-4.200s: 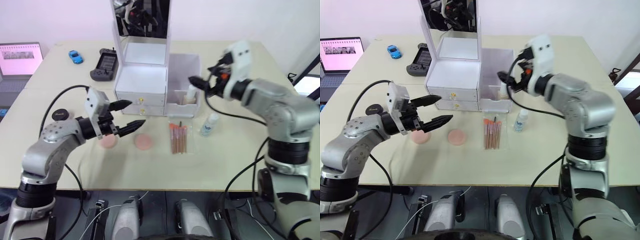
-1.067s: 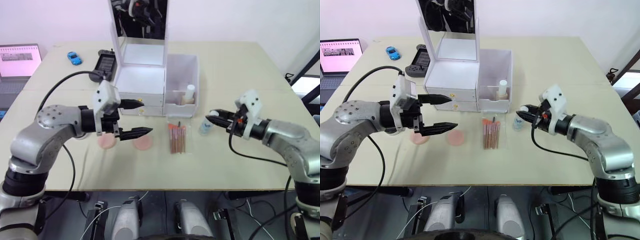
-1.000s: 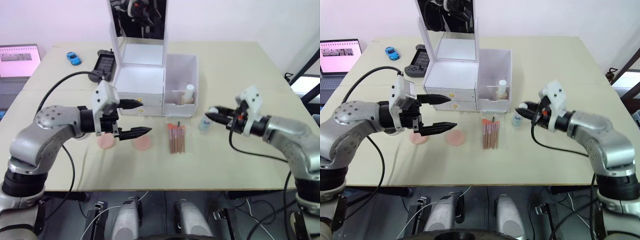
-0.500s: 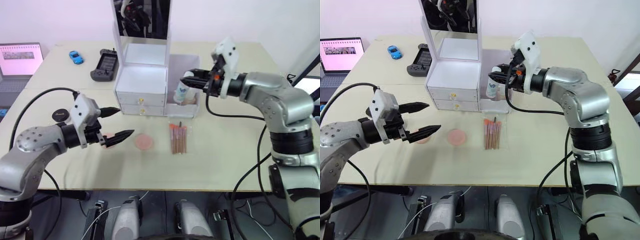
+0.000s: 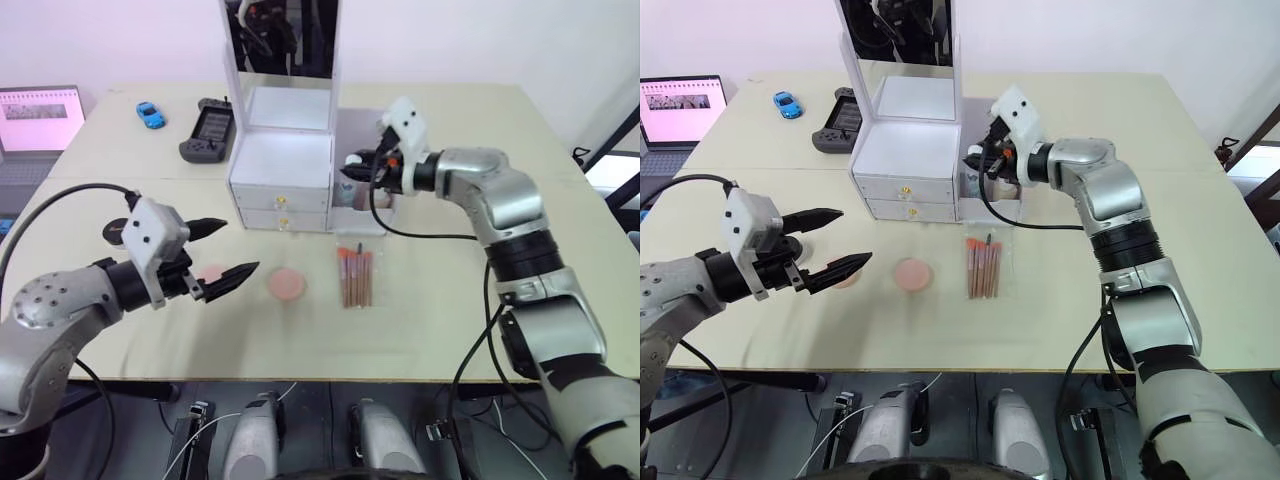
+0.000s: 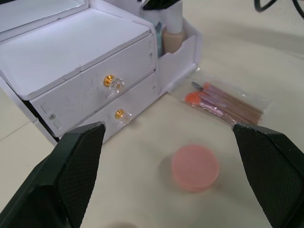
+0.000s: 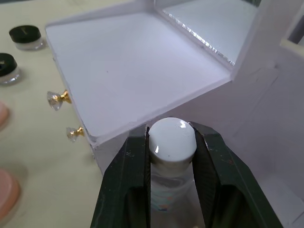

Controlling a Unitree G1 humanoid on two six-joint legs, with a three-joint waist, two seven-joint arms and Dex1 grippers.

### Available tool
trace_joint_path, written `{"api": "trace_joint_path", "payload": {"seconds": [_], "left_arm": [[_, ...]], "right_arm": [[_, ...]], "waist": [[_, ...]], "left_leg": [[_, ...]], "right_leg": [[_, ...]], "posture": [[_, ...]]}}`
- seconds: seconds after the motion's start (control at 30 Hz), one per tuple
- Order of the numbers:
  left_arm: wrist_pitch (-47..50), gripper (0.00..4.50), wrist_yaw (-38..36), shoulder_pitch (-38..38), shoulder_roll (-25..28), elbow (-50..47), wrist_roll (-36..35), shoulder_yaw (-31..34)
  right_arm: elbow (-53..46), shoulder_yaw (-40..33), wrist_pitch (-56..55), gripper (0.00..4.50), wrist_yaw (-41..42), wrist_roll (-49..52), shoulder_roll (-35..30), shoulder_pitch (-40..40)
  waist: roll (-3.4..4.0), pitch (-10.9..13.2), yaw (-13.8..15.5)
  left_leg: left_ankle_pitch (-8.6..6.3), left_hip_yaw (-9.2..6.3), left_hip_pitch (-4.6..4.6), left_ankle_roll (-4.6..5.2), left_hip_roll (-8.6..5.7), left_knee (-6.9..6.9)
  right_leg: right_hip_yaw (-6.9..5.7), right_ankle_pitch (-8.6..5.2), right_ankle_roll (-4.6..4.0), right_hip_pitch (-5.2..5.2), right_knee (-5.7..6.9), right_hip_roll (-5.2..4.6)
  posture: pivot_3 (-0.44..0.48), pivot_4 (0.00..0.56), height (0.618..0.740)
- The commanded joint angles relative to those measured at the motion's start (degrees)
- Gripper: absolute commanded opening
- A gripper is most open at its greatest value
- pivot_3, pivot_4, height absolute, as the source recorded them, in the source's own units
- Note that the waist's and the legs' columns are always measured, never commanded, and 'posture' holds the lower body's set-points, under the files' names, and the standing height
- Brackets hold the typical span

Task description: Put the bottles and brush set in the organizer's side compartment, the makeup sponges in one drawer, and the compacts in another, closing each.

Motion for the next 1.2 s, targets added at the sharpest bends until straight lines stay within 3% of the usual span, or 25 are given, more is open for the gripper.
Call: {"api": "trace_joint_path", "payload": {"seconds": [0.03, 0.1, 0.37, 0.63, 0.7, 0.83, 1.2], "left_arm": [[-0.6, 4.5, 0.3, 0.3, 0.9, -1.7, -0.6, 2.2], [-0.7, 4.5, 0.4, 0.5, 1.0, -1.6, -0.1, 1.9], [-1.4, 4.5, 0.7, -0.2, 0.9, 0.4, 1.5, 1.4], [-5.2, 4.5, -0.9, -1.7, 1.6, 10.2, 3.7, 5.4], [-7.6, 4.5, -2.3, -1.8, 2.2, 14.4, 4.6, 7.1], [-15.2, 4.5, -5.3, -0.2, 4.8, 27.9, 8.8, 12.5], [-32.6, 4.5, -11.7, 3.5, 9.5, 54.9, 14.1, 21.3]], "right_arm": [[2.8, -0.7, -2.7, 0.69, 0.3, -2.3, 0.8, -3.3], [3.7, -1.2, -1.9, 0.69, 0.8, -2.4, 1.3, -3.6], [1.1, -5.5, 2.7, 4.46, 3.1, 1.0, 1.6, -4.5], [-3.7, -15.9, 9.2, 4.46, 6.5, 8.2, -6.1, -3.9], [-3.4, -17.1, 5.8, 4.46, 8.5, 7.7, -9.6, -1.8], [-1.2, -21.1, -2.1, 4.46, 12.1, 6.6, -17.1, 6.1], [9.4, -29.9, -17.2, 4.46, 12.9, 4.5, -27.0, 25.9]], "waist": [[0.0, 0.0, -0.1], [0.0, 0.0, -0.1], [0.0, 0.0, -0.1], [0.01, 0.0, 0.2], [0.01, 0.0, 0.2], [0.0, 0.0, 0.0], [0.03, 0.0, -0.2]], "left_leg": [[0.0, 0.01, 0.0, 0.0, 0.0, 0.0], [0.0, 0.0, 0.0, 0.0, 0.0, 0.0], [0.0, 0.01, 0.0, 0.0, 0.0, -0.02], [0.0, 0.02, -0.01, 0.0, 0.01, -0.04], [0.0, 0.03, 0.0, 0.0, 0.0, -0.03], [-0.01, 0.08, 0.01, 0.0, -0.01, -0.06], [-0.01, 0.33, 0.04, 0.0, 0.01, -0.17]], "right_leg": [[0.0, 0.0, 0.0, 0.0, 0.0, 0.0], [0.0, 0.0, 0.0, -0.01, 0.0, 0.0], [0.0, 0.0, 0.0, -0.01, 0.0, 0.0], [0.0, 0.0, 0.0, -0.04, 0.0, -0.01], [-0.01, 0.0, -0.01, -0.03, 0.0, -0.02], [-0.01, -0.01, -0.03, -0.02, -0.08, -0.05], [0.04, -0.01, -0.04, -0.13, -0.08, -0.2]], "posture": [[0.0, 0.15, 0.739], [0.0, 0.15, 0.739], [0.0, 0.15, 0.739], [0.0, 0.15, 0.739], [0.0, 0.15, 0.739], [0.0, 0.15, 0.739], [0.0, 0.15, 0.739]]}}
